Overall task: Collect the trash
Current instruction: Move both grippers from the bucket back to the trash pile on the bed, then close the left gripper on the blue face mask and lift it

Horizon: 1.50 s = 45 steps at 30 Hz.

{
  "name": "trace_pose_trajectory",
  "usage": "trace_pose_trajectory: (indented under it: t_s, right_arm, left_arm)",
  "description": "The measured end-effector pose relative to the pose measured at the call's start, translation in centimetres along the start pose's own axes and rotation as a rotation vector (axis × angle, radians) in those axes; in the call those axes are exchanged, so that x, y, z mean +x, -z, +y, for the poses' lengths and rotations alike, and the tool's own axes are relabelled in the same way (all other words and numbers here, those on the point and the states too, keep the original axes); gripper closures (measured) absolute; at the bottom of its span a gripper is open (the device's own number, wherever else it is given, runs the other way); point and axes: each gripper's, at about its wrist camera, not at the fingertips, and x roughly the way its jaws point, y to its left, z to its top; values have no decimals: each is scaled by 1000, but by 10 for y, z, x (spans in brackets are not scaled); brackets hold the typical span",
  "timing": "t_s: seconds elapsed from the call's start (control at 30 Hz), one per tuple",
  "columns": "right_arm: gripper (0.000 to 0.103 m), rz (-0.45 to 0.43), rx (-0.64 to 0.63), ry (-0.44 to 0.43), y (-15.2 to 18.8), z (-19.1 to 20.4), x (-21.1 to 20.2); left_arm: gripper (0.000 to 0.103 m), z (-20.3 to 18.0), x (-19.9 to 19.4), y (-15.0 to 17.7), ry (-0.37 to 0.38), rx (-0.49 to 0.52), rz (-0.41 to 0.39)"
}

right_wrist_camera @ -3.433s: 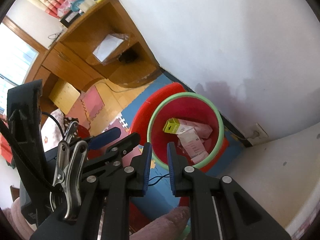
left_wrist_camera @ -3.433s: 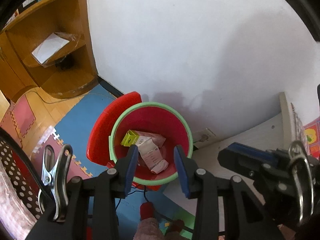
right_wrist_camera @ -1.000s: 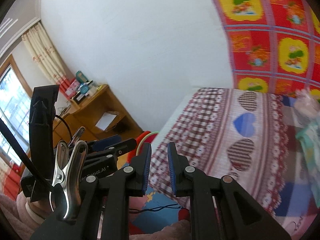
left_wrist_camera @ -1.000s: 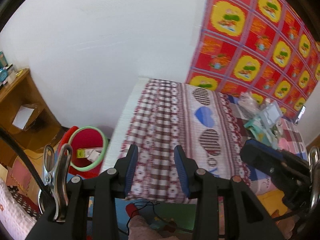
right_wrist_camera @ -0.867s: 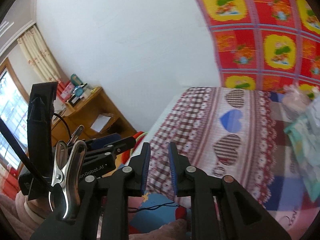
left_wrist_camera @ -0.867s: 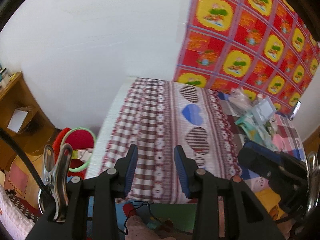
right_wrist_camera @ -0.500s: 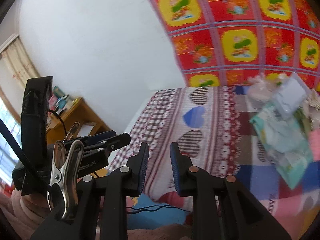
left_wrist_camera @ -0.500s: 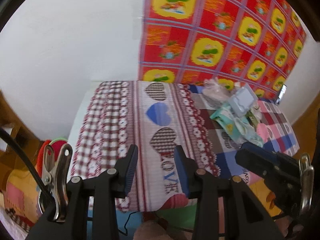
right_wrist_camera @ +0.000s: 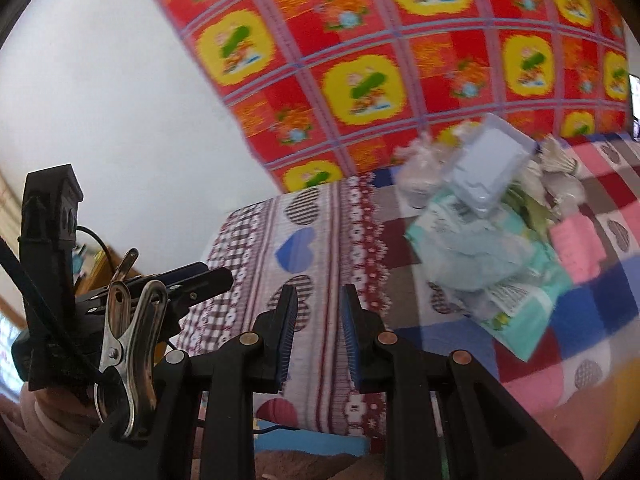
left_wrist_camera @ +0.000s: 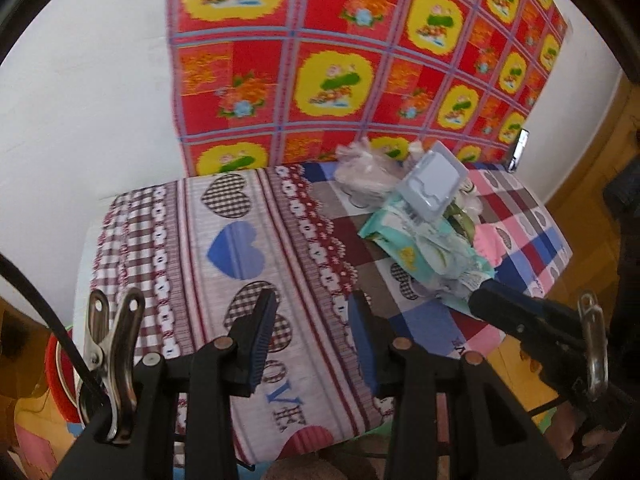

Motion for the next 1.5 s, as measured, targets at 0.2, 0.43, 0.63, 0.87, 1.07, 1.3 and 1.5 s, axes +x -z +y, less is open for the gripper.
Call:
trace_pose_trajectory:
  t_s: [0.2,0.43,0.63,0.87,1.07,1.3,1.5]
  right_arm:
    - [80,-7,38,39,-5,-29,-8]
    - [80,20,39,43,-13,-69,-11]
    - [80,47,35,43,-25,-108,-10]
    - [78,91,17,24,-37,-146,-1]
    - [73,138,16,-7,-41,-170,15]
    - [67,207,21,-40,-42,-187,41]
    - [66,248,20,-59,-45,-196,59]
  left_arm:
    - [64,-22,17,-7,2,20,23]
    - [64,-54,31,-17,-2,7,33]
    - [64,-80,46,-26,35,-36,57]
    - [64,-107,74,-33,14,-74,89]
    - [62,-119,99,-36,-11,-100,120]
    - [57,-120,121,-38,-12,-146,156]
    - [57,-118,136,-38,-16,-194,197]
